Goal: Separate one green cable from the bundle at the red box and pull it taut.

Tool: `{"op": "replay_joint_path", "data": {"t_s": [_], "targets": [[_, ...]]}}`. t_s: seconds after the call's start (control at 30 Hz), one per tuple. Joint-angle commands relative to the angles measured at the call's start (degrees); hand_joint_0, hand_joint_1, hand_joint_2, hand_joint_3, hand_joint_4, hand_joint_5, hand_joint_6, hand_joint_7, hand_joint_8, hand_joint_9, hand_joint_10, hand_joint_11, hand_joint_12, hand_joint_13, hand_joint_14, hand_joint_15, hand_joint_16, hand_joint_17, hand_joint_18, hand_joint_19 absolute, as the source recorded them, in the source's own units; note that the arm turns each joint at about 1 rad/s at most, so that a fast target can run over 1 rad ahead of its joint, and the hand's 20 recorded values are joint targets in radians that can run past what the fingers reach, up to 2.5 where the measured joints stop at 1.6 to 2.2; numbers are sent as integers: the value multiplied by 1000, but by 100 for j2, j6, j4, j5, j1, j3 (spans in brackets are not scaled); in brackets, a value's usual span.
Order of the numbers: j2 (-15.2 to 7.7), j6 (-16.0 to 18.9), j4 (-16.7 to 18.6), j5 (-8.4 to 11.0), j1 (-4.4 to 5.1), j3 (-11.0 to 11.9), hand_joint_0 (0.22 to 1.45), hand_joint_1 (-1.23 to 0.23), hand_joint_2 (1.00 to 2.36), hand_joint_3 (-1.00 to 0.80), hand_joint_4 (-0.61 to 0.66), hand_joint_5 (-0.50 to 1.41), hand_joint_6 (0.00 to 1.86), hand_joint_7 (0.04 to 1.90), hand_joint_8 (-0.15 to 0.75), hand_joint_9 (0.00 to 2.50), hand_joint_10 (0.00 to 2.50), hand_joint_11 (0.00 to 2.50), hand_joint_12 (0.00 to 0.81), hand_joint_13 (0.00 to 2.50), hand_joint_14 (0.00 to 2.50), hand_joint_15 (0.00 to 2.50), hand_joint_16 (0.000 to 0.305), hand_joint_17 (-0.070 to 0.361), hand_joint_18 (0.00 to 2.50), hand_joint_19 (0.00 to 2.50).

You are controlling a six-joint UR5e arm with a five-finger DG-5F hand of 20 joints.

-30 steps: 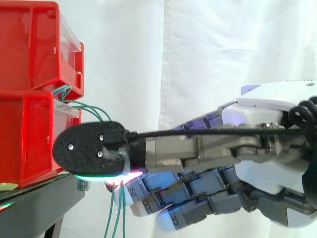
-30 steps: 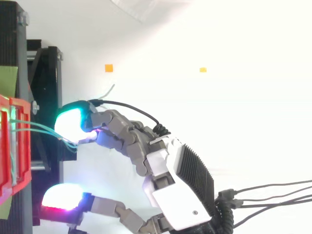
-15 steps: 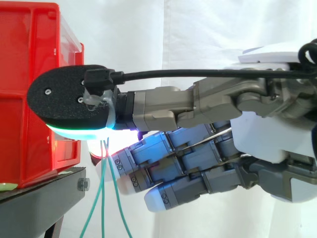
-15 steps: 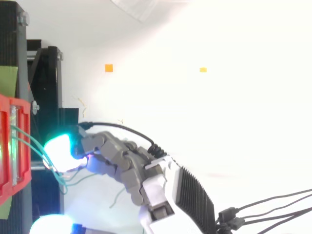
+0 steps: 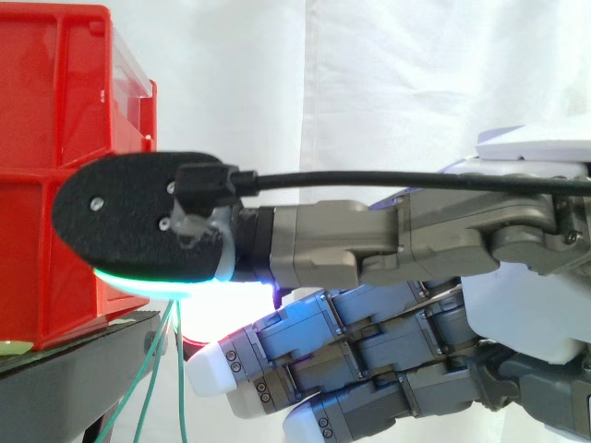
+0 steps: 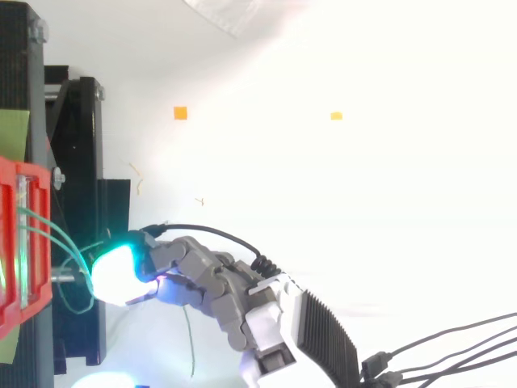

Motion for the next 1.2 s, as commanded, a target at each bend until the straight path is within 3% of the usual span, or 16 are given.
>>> {"op": "replay_joint_path", "data": {"t_s": [0.0,0.1,0.17,0.3,0.43,0.67,0.83,0.97,1.0,1.17], "targets": [[-8,2,86,-27,-44,-64,469,-843,1000,-500,444,-82,505,1018,325,775,19,523,398,544,17,485,67,150,515,622],[-8,-6,42,-202,-105,-125,455,-798,1000,-500,428,-86,504,937,334,780,17,528,405,547,17,491,68,153,524,626],[1,-77,-81,-422,-149,-205,450,-780,1000,-500,412,-90,504,908,335,781,18,517,410,547,17,489,69,155,529,624],[1,-50,-187,-615,-229,-433,445,-766,1000,-500,399,-94,504,885,338,779,17,518,413,547,17,486,70,157,532,620],[1,64,-73,-633,-308,-670,441,-755,1000,-500,390,-96,504,885,340,777,17,514,415,551,17,486,70,158,536,630],[1,108,68,-668,-413,-749,436,-747,1000,-500,383,-101,504,859,341,772,18,503,419,552,16,484,71,159,542,619],[1,11,-20,-703,-457,-407,434,-750,1000,-500,389,-102,504,856,342,767,16,504,420,548,18,481,71,159,542,625],[-17,-68,-494,-607,-448,33,435,-752,1000,-500,396,-102,504,866,342,768,16,505,419,549,16,482,71,159,543,617],[-52,-68,-512,-589,-448,50,435,-751,1000,-500,400,-102,504,868,342,767,16,505,420,548,18,484,71,159,543,617],[-588,11,-363,-563,-413,437,435,-751,1000,-500,407,-100,504,875,344,774,18,508,419,547,16,488,71,159,541,617]]}}
